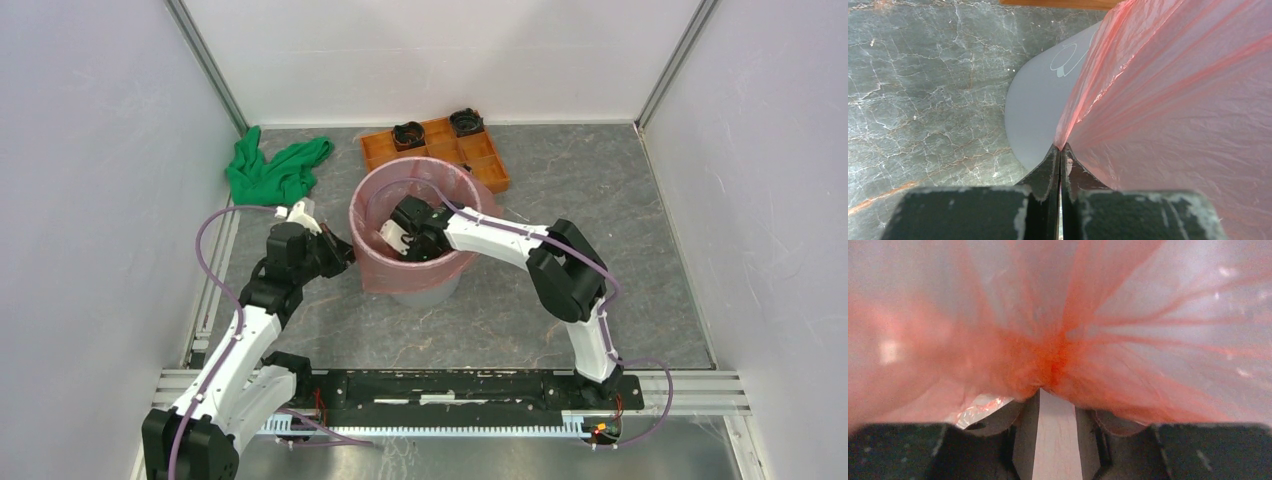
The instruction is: Put the trash bags into the trash bin
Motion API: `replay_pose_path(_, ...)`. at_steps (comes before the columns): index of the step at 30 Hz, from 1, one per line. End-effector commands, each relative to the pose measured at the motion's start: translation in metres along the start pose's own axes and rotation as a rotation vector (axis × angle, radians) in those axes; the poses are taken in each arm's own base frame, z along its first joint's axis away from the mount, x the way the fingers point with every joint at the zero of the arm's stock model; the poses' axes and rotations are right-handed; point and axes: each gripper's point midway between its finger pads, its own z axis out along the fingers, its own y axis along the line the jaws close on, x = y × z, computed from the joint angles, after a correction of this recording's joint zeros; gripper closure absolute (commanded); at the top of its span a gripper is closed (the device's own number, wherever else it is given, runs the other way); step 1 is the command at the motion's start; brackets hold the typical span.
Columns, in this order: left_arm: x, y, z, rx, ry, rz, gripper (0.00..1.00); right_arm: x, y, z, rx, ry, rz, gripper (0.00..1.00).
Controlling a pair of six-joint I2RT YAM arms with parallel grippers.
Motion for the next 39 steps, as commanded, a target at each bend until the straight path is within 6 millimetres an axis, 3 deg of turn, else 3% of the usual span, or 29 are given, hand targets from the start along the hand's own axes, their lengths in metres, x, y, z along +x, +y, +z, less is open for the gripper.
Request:
replay_pose_path(1,-0.004,-0.009,-0.003,0.042,-0.014,-0.005,0.98,-0.049,-0.007,-0.061,0.049,-0.222,0.065,0.61)
replay_pose_path(7,-0.006,-0.009,-0.011,0.026,-0.032,-0.029,0.96,-0.058,-0.013,-0.105,0.105,-0.321,0.118,0.46)
replay_pose_path(14,-0.006,-0.002,-0.025,-0.034,-0.048,-0.050,0.80,-0.065,-0.014,-0.139,0.136,-0.426,0.132,0.37)
replay_pose_path(19,-0.016,-0.004,-0.052,-0.076,-0.102,-0.059,0.58,-0.074,-0.023,-0.179,0.202,-0.523,0.146,0.27)
replay_pose_path(25,-0.060,-0.038,-0.112,-0.066,-0.253,0.028,0.22,-0.075,-0.021,-0.274,0.267,-0.756,0.137,0.04)
replay_pose_path(29,-0.107,-0.065,-0.167,-0.088,-0.411,0.107,0.09,-0.051,-0.011,-0.350,0.325,-0.967,0.133,0.02)
replay_pose_path(33,-0.145,-0.100,-0.219,-0.043,-0.564,0.171,0.01,-0.013,-0.003,-0.418,0.402,-1.180,0.166,0.02)
replay_pose_path(39,-0.175,-0.162,-0.298,0.166,-0.781,0.259,0.00,0.066,-0.005,-0.484,0.607,-1.407,0.269,0.02)
